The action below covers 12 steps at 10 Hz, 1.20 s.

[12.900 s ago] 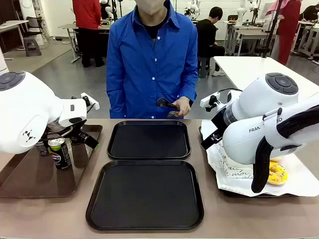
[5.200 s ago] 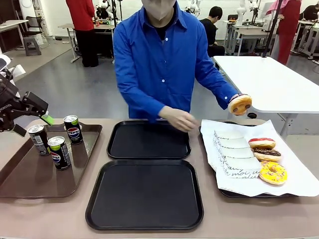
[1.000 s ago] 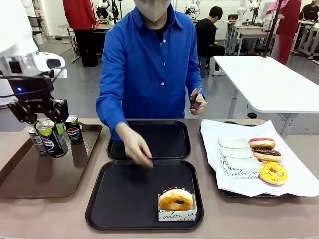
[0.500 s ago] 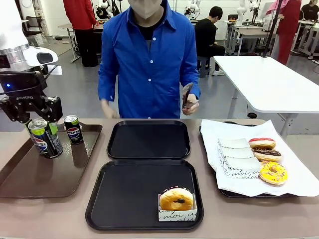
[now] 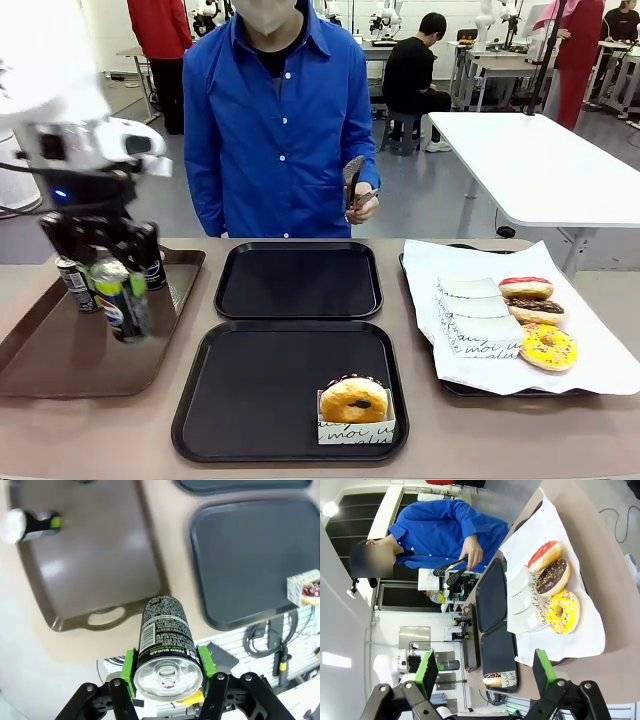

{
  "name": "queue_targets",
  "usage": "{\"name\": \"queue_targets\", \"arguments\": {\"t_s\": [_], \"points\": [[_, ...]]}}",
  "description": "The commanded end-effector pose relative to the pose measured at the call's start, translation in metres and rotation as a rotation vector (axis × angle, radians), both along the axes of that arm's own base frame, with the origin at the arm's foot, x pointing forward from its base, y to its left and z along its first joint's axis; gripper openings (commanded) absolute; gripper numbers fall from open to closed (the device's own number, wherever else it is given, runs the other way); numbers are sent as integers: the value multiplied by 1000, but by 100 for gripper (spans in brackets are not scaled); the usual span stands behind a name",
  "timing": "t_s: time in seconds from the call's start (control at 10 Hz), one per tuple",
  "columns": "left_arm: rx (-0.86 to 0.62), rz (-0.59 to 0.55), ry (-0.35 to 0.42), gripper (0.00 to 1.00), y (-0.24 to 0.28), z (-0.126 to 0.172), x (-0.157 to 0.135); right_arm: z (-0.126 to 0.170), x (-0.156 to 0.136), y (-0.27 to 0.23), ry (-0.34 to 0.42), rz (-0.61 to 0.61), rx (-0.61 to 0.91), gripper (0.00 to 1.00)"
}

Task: Set up donuts and drinks on trays.
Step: Pick up one Pepsi coke and place it on the Flat Tray.

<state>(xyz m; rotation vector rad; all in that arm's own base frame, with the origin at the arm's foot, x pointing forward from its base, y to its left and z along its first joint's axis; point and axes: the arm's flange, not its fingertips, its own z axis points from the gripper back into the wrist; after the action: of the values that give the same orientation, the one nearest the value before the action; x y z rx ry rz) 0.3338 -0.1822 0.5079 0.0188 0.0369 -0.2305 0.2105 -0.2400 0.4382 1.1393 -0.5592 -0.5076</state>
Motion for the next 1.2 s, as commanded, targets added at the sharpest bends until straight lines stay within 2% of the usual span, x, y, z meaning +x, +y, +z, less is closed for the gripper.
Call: {"name": "queue_targets", "arguments": {"t_s": [0.0,0.2,0.5,0.8,1.0,1.1], "points": [[14,-173,72,58,-52,-15,9,0,3,-1,-37,-1,8,100],[-20,-258,94,58,-98,-39,18,0,3,-1,-37,-1,8,100],[-51,-296,103,58,-149,-66,48,0,3,-1,-37,-1,8,100],[-11,-295,148,58,-157,-102,59,0,3,-1,-37,-1,8,100],[10,-308,146,58,-155,-114,61,0,3,-1,-37,-1,8,100],[18,-313,146,88,-155,-114,59,0,3,-1,-37,-1,8,100]]}}
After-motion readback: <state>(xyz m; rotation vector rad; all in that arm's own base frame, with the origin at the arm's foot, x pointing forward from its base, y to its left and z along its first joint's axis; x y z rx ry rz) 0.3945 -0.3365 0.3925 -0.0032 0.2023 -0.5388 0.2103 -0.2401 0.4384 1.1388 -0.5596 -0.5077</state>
